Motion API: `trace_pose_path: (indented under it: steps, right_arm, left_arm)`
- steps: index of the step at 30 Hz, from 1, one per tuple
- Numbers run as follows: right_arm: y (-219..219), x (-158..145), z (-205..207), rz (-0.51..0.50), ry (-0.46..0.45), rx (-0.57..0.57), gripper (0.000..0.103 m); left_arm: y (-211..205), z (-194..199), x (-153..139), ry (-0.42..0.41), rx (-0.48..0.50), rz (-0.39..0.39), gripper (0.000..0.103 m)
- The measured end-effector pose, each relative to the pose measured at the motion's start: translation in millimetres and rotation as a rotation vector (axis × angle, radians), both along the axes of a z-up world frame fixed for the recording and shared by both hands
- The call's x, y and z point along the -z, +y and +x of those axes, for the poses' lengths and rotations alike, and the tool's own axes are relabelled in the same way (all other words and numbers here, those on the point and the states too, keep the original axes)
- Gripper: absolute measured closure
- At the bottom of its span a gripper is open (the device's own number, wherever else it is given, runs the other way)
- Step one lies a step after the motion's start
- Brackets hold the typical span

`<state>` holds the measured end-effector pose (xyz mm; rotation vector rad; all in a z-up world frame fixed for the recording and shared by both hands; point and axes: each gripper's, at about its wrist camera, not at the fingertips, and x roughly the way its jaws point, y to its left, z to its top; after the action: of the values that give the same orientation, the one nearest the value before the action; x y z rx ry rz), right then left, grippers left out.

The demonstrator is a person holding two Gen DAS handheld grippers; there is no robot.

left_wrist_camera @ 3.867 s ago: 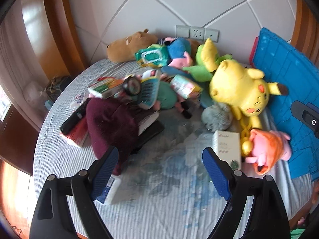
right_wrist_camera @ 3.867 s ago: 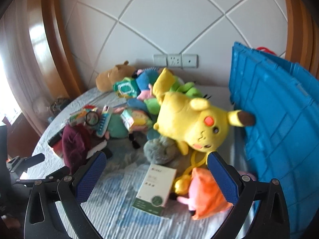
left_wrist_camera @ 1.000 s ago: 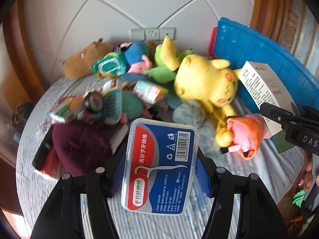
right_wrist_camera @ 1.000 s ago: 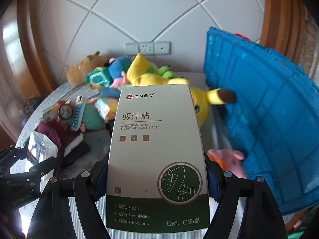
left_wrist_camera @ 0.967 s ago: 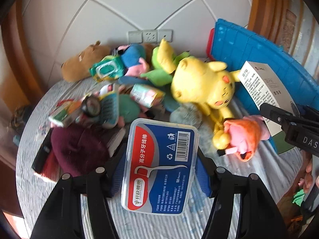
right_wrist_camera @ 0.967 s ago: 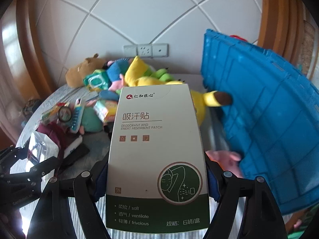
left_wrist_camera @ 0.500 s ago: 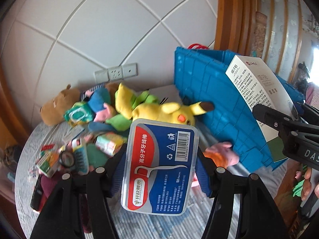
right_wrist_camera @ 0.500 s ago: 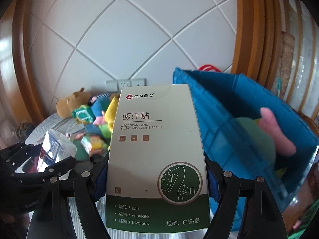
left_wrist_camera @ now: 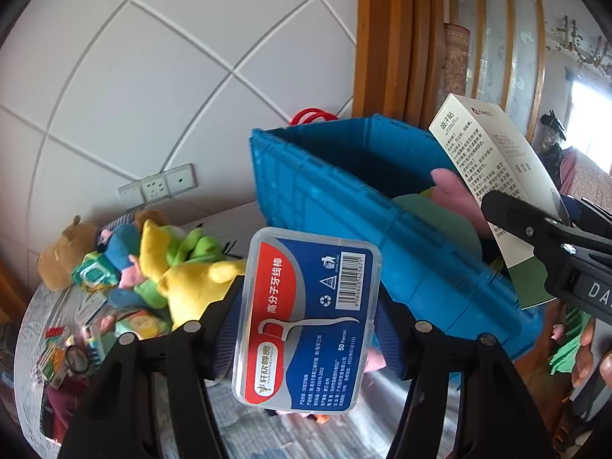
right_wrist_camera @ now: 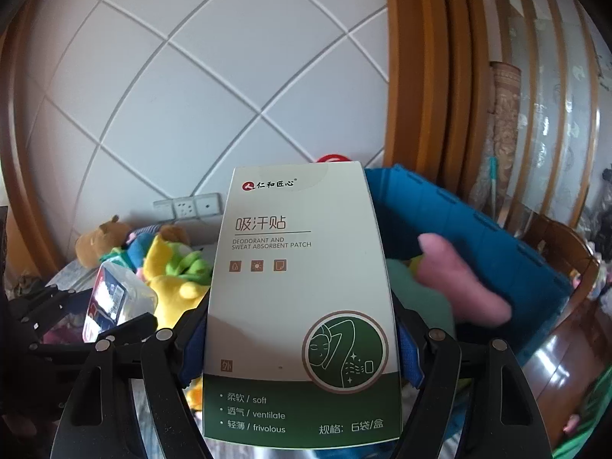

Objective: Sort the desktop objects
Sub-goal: 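Carry both boxes over the blue crate, lower them inside and release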

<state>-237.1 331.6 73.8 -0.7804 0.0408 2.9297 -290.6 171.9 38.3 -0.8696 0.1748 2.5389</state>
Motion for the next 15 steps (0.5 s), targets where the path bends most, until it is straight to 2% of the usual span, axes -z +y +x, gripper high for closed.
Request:
trace_pose_path:
  steps: [7,12,15]
  right_arm:
    - [89,-2,-2,-0.033,0.012,0.052,0.026]
    - [145,4,-9,-0.049,0.008,0.091,0.026]
    - [172,13,-15,-0.069,-0.012,0.108,0.026]
  left_arm:
    - [85,-11,-18,0.019,0.018,-0.002,0.042]
    - [144,-26,-22,-0.021,0.051,-0.001,0.042]
    - [176,-36,-20,-0.039,0.059,-0.026,0.042]
